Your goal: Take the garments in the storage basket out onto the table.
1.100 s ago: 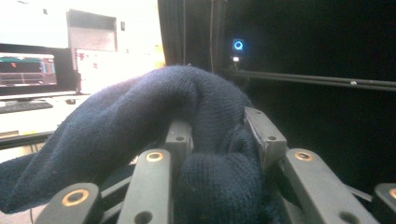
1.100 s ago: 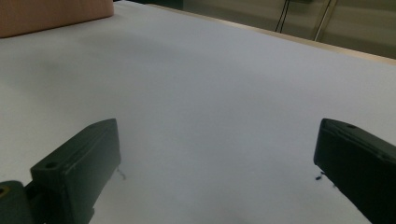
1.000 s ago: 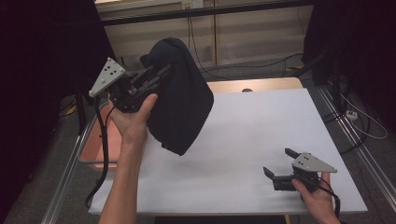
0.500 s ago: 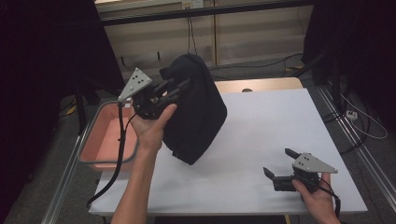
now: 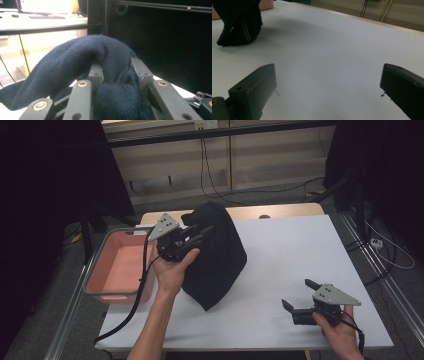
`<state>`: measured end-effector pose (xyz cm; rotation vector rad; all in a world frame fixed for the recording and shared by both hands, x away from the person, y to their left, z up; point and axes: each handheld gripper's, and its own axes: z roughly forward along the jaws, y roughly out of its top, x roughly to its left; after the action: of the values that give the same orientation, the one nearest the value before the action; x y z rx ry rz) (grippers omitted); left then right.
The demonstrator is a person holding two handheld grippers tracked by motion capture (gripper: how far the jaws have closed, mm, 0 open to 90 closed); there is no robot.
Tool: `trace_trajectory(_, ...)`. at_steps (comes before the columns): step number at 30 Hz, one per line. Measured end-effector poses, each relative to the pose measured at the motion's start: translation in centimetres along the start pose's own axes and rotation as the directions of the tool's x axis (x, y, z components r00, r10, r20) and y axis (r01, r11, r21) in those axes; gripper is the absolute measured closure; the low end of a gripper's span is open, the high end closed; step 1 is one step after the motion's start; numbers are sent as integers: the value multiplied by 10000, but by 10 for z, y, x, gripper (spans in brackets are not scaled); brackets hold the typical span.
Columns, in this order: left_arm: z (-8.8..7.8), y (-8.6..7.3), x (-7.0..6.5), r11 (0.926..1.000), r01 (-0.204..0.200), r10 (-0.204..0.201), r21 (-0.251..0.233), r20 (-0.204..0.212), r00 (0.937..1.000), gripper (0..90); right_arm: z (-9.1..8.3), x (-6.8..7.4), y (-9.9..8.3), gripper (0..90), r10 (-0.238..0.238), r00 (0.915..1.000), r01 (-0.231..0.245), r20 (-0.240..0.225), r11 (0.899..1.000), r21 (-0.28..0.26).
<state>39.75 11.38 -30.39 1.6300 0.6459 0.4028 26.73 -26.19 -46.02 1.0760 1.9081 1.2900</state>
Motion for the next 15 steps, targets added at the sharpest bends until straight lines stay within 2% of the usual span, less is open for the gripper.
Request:
trace_trajectory(4,8,-10,-1,9994,-102,108,343,-159,9998,661,0,0,0,0,8,10000,-8,8,10000,9)
trace_trajectory(10,19,-22,1,9976,-10,23,692,-193,9998,659,-1,0,0,0,-14,10000,14,-25,10000,7)
trace_trajectory(12,23,-31,4,9958,198,-192,893,-83,9998,658,-1,0,0,0,-8,10000,8,-9,10000,5)
trace_trajectory(15,26,-38,7,9931,307,-285,1130,-210,9994,657,-1,0,0,0,-20,10000,20,-22,10000,9)
